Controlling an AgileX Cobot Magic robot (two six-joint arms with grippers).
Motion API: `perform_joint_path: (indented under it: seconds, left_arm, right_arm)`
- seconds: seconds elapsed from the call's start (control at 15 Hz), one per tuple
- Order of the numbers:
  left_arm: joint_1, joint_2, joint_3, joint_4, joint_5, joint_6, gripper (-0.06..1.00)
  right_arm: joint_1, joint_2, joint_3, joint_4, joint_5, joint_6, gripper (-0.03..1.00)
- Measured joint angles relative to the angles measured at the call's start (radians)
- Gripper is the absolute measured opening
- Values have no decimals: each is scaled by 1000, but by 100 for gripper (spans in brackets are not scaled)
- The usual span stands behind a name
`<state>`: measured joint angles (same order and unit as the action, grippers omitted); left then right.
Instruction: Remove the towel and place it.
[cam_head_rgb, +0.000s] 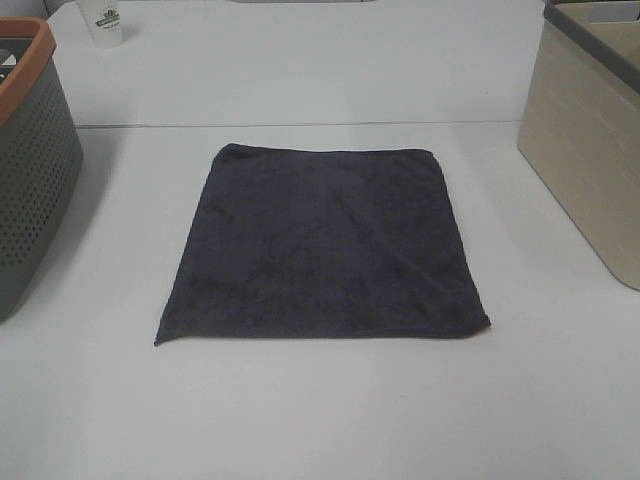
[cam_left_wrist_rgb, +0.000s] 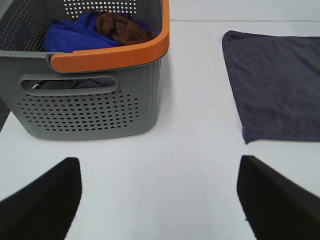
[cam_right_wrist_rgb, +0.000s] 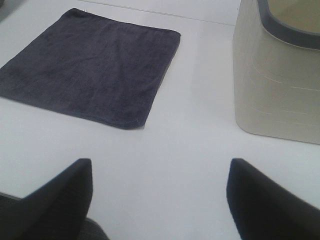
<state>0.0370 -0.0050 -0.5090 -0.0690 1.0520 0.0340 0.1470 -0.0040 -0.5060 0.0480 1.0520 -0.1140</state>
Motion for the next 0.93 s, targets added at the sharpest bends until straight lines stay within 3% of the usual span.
perform_joint_path:
  seconds: [0.93]
  left_arm:
    - [0, 0, 0, 0, 0, 0, 79]
  right_arm:
    - [0, 0, 0, 0, 0, 0, 74]
